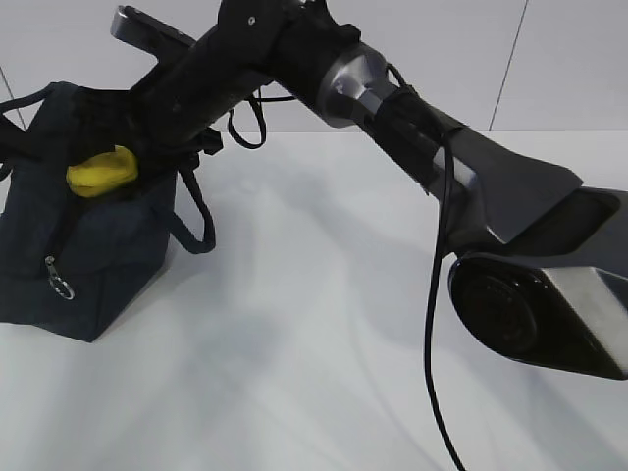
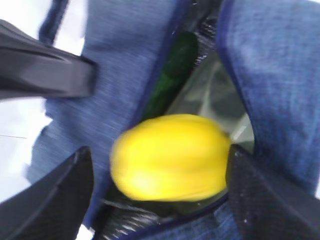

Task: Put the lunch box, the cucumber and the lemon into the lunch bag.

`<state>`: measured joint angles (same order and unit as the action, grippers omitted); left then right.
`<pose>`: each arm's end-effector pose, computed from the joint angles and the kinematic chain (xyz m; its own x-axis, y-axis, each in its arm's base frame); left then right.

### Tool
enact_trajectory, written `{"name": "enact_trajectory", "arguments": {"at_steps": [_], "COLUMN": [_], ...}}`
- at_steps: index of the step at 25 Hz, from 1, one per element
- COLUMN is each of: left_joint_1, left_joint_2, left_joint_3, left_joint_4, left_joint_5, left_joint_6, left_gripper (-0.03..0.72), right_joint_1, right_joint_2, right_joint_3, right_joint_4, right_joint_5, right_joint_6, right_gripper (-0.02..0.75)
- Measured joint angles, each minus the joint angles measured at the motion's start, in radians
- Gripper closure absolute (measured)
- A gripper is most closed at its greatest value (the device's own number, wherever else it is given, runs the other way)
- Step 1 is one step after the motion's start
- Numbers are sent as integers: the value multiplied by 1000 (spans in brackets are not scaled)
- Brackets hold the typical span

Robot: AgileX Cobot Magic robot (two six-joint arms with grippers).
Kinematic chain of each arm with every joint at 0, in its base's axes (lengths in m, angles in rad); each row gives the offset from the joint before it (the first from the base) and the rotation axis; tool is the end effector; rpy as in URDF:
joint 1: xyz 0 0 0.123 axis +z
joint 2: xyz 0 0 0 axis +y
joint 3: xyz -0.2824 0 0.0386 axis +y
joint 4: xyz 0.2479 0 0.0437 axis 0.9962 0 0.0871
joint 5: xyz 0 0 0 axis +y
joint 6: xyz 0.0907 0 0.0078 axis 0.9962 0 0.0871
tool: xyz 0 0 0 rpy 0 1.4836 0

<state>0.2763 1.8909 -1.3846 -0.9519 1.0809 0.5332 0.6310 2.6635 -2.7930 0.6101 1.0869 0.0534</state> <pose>0.3869 0.0416 0.2369 -0.9123 -0.2952 -0.2837 -0.0156 0.7174 -0.6965 0.4282 0.3701 0.2385 -0.8191 -0.2146 -0.5320 -0.5400 0.6014 0.5888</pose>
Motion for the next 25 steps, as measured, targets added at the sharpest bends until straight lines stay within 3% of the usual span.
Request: {"name": "enact_trajectory", "arguments": {"at_steps": [11, 25], "left_joint_1": [62, 62], "left_joint_2": [0, 0], "left_joint_3": [0, 0], "left_joint_4": [0, -33], "left_joint_5": [14, 65], "left_joint_6": [2, 2], "left_gripper": [697, 697], "right_joint_1": [0, 0], "right_joint_2": [0, -2], "right_joint_3": [-17, -142], "right_joint_4": [-68, -61], "right_joint_5": [31, 73], "right_joint_6": [-4, -30], "right_gripper": [124, 248]}}
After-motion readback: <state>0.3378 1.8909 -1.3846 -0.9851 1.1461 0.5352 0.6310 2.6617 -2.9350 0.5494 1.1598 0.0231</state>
